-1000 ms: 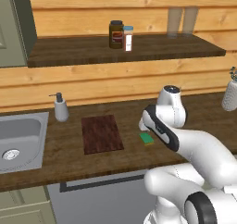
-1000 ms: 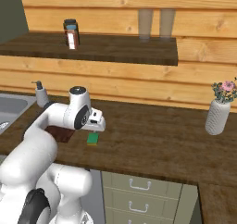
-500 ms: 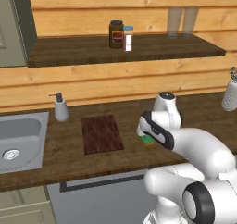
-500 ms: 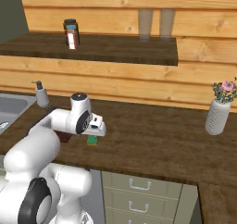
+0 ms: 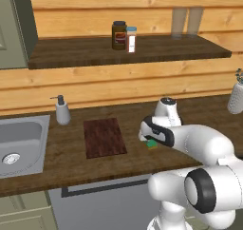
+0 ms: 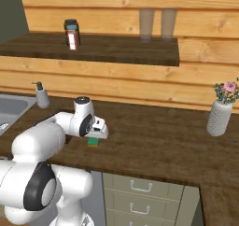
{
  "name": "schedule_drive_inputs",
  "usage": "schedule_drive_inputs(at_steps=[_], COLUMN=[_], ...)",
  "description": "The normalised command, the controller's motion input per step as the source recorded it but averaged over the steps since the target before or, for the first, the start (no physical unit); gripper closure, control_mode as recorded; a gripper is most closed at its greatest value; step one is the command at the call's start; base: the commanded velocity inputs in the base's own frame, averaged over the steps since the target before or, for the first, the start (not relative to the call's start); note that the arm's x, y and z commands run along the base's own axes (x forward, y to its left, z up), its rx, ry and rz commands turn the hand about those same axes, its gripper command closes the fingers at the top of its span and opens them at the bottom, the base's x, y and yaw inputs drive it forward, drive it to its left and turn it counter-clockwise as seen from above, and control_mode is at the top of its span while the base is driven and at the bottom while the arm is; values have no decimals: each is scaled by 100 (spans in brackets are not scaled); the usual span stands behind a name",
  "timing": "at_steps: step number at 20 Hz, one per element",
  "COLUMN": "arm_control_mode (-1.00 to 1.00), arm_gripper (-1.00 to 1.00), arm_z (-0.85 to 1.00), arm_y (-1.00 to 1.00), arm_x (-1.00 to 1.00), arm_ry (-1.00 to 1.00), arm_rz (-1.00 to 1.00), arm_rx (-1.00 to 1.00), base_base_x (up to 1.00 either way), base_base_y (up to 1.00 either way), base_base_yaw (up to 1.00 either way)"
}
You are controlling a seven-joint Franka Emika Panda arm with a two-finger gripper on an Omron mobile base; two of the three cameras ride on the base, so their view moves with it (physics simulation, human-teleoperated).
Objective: Pick up the sponge from the counter and clean the cutting board by briefly scrubbing or pressing down on the cutting board. Once finished, release the sponge.
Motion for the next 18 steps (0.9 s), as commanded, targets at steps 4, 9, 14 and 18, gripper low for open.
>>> schedule_drive_inputs(at_steps=[4, 9, 14, 18], arm_control_mode=[-100, -100, -100, -100], arm_gripper=[-100, -100, -100, -100], arm_z=[-19, -4, -1, -18], arm_y=[1, 2, 0, 0], arm_x=[13, 26, 27, 6], arm_ry=[0, 1, 0, 1], arm_rz=[0, 0, 0, 0], arm_rx=[0, 0, 0, 0], base_base_x=[0, 0, 0, 0], base_base_y=[0, 0, 0, 0], base_base_yaw=[0, 0, 0, 0])
